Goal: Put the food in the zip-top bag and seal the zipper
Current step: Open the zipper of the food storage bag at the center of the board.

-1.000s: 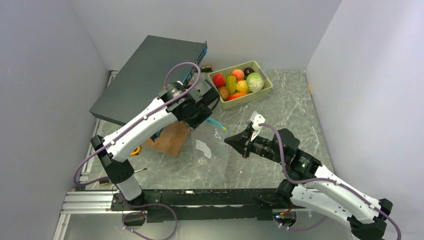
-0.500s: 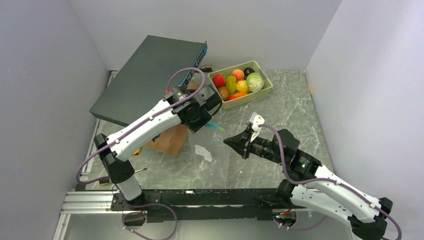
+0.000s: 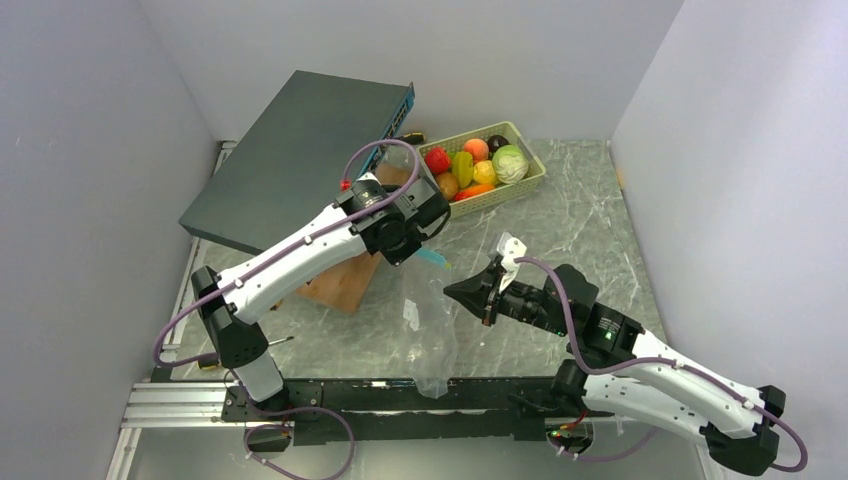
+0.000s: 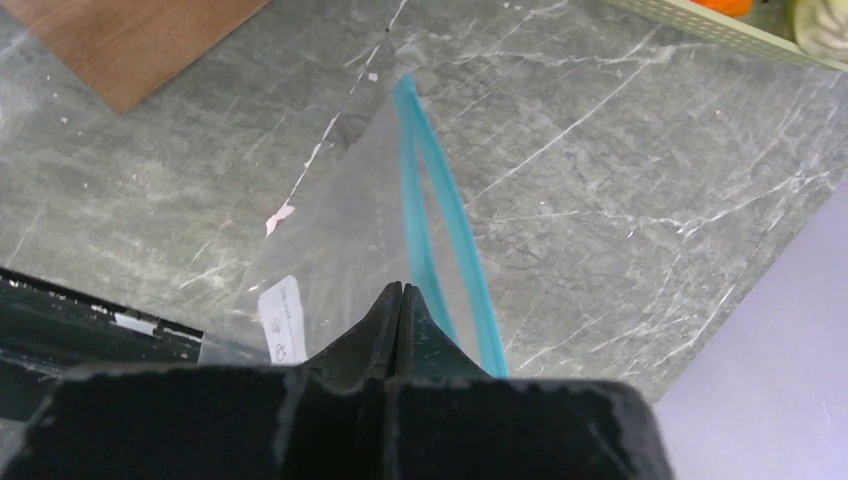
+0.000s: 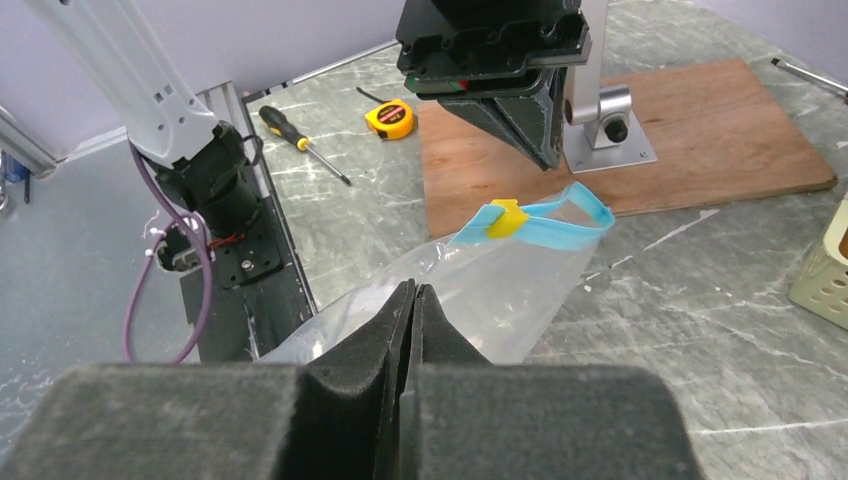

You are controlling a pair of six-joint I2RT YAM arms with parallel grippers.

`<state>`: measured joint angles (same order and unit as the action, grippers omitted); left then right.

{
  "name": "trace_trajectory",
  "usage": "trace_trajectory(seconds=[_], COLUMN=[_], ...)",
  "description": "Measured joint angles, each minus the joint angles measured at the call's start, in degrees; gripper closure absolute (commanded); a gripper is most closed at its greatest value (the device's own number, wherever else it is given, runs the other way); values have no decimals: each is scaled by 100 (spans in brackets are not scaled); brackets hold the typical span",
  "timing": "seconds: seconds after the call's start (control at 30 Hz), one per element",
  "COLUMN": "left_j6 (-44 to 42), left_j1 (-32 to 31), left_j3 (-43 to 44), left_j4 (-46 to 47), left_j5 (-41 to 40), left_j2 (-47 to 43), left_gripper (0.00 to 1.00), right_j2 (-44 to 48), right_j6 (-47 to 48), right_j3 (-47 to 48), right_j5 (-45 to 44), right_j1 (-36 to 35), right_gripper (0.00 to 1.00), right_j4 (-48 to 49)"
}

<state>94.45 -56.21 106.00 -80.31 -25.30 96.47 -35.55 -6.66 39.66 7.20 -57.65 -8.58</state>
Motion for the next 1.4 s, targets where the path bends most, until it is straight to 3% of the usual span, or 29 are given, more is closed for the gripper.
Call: trace_trajectory(seconds=[0.17,0.2,0.3,0.33,0.5,1.07,1.4], left_j6=[-409,-531,-892,-997,-1014,-1064,-999], left_j1=[-144,-168,-201,-201,-188,975,1005], left_j3=[-2,-7,-138,-179,-428,-413,-13], left_j4=[280,367,702,765,1021,1349,1307], left_j5=[-358,-404,-435,-431,-299,387,654], left_j2=[-114,-162,-422,-511,-1049,-1228,-756], left_gripper=[99,93,49,39,24,21,36], right_j2=[4,15,90,107,66,-688,-693], right_j6=[-66,-72,-59,-44,129,2208,2564], right_j3=[-2,-4,-4,-2,92,557,466], right_j5=[-286,-326,-374,-385,-557,-918,-848], right_j1=[-61,-59,-59,-61,-63,-81,-210], right_gripper=[100,100,100,100,100,100,100], right_j4=[-79,-90,-92,-94,-96,739,855])
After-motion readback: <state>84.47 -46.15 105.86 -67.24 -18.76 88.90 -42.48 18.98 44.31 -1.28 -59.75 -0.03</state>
